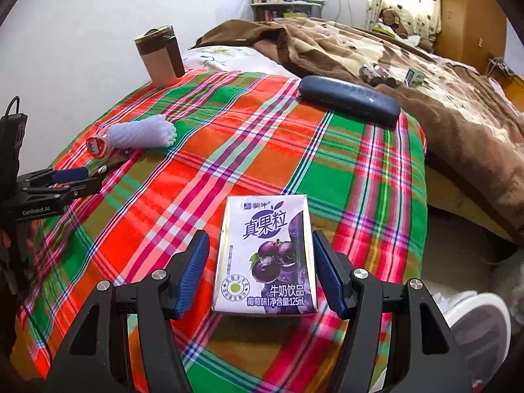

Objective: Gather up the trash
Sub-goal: 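Grasp the purple grape milk carton with the right tool, then grasp the brown snack wrapper with the left tool while the right tool holds the carton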

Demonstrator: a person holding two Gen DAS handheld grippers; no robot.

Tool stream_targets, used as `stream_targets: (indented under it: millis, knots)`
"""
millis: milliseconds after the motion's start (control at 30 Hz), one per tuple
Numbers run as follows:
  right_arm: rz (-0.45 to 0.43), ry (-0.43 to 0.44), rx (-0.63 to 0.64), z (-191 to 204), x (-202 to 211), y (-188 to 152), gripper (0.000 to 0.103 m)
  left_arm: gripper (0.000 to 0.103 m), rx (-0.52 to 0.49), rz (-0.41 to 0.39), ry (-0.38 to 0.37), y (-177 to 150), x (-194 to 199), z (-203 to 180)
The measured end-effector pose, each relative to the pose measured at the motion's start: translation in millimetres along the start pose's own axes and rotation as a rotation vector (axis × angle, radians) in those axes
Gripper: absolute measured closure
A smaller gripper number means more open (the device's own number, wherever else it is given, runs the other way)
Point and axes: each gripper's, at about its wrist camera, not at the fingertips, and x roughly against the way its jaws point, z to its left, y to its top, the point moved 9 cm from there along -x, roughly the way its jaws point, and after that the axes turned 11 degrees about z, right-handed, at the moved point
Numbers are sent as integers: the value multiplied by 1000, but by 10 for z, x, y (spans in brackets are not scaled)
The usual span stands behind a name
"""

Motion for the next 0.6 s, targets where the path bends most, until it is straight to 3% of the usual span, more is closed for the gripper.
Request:
stream_targets:
  millis: [233, 600]
  knots:
    - [29, 44, -21, 202, -102, -85, 39, 36, -10, -8, -1, 51, -20, 5]
    - [9, 34, -60, 225, -103, -129, 44, 65, -62, 0, -4, 108, -101, -103]
